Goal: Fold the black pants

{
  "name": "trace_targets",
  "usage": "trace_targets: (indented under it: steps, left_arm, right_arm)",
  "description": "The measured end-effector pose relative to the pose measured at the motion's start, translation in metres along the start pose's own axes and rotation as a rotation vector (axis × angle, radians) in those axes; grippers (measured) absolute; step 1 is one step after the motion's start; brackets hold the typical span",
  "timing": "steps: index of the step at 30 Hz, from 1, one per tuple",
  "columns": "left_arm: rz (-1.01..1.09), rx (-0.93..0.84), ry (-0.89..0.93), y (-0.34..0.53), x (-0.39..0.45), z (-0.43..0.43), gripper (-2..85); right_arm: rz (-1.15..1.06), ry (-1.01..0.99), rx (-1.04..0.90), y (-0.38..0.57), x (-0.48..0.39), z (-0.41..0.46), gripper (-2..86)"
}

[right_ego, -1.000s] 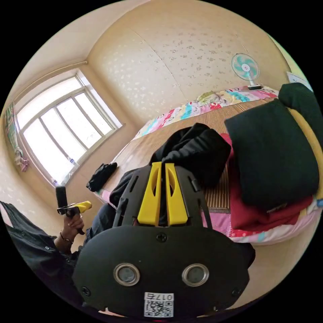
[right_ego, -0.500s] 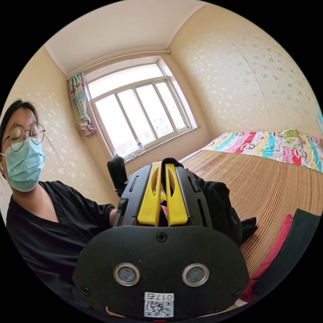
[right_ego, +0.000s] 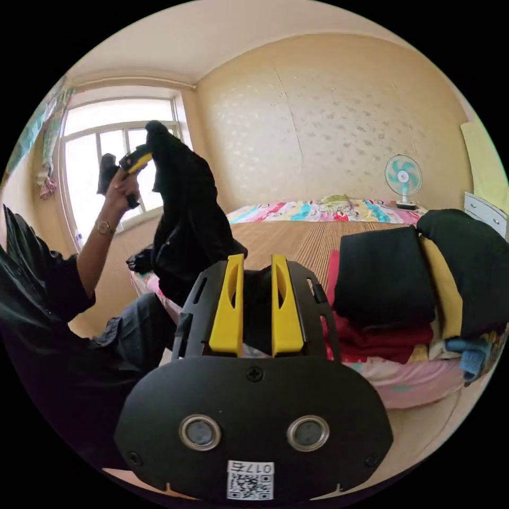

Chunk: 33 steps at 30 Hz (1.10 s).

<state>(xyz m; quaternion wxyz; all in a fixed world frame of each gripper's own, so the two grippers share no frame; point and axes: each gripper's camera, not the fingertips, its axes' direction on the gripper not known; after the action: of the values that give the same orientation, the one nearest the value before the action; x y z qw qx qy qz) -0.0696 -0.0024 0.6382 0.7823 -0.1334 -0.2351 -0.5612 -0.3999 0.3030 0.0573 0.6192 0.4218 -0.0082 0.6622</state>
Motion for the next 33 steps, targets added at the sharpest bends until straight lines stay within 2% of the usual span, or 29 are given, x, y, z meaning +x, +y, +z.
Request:
trace_targets:
  steps: [2, 6, 9, 11, 15, 19, 22, 26, 33]
  left_arm:
    - [0.004, 0.041, 0.033, -0.019, 0.006, -0.016, 3.0]
    - [0.035, 0.11, 0.053, -0.054, 0.026, -0.058, 3.1]
    - [0.041, 0.148, 0.06, -0.071, 0.037, -0.094, 2.9]
    - [0.049, 0.178, 0.051, -0.083, 0.043, -0.122, 2.9]
    - [0.082, 0.231, -0.021, -0.129, 0.053, -0.206, 3.0]
    - [0.124, 0.256, 0.024, -0.193, 0.049, -0.284, 3.1]
    - [0.144, 0.233, 0.033, -0.242, 0.048, -0.318, 3.2]
    - [0.174, 0.272, 0.012, -0.289, 0.061, -0.342, 3.2]
    - [0.289, 0.349, 0.016, -0.38, 0.086, -0.358, 3.0]
  right_arm:
    - [-0.014, -0.004, -0.107, 0.012, -0.015, 0.036, 13.5]
    - [-0.039, -0.153, -0.047, -0.011, -0.041, 0.073, 16.7]
    - [-0.124, -0.314, 0.096, -0.068, -0.07, 0.076, 15.8]
    - [-0.22, -0.471, 0.234, -0.118, -0.094, 0.052, 10.5]
    - [-0.252, -0.581, 0.418, -0.187, -0.111, -0.008, 5.7]
    - [-0.323, -0.552, 0.542, -0.269, -0.134, -0.095, 4.9]
    - [-0.414, -0.405, 0.623, -0.318, -0.171, -0.163, 4.7]
    - [-0.508, -0.207, 0.632, -0.378, -0.226, -0.23, 4.5]
    - [-0.516, -0.121, 0.713, -0.433, -0.263, -0.293, 4.4]
